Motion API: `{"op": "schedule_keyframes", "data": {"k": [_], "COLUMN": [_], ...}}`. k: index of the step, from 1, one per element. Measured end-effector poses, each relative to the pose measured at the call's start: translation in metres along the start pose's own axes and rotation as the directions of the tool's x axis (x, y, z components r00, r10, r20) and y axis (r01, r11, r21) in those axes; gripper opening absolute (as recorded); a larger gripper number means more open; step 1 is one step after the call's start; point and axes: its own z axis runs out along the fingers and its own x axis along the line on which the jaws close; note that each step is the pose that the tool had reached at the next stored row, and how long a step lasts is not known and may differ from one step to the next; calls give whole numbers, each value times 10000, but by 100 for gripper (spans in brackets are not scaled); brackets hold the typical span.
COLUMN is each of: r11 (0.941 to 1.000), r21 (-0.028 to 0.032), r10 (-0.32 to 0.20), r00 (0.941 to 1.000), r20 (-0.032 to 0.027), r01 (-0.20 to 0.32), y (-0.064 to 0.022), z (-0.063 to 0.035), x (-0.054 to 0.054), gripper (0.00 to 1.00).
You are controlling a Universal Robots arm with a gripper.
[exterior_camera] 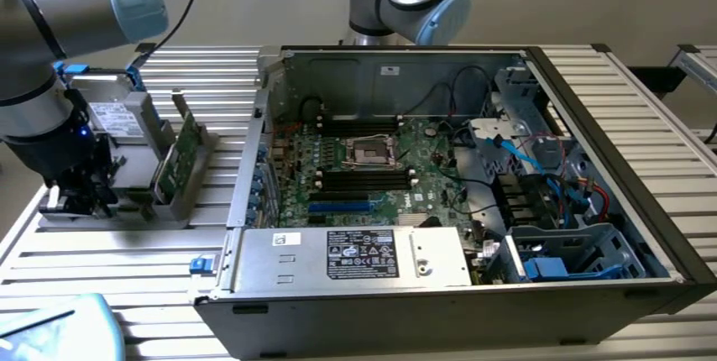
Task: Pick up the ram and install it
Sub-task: 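Pick up the ram and move it above insertion slot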
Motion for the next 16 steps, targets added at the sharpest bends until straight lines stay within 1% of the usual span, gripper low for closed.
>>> {"op": "schedule_keyframes", "data": {"k": [3, 11, 16], "r11": [10000, 10000, 10000], "r21": [-6, -9, -48], "r10": [1, 1, 3], "r00": [10000, 10000, 10000], "r20": [-2, -1, -1], "r01": [-1, -1, -3], "y": [3, 27, 29], "z": [2, 52, 62], "x": [-1, 0, -1], "gripper": [31, 31, 31]}}
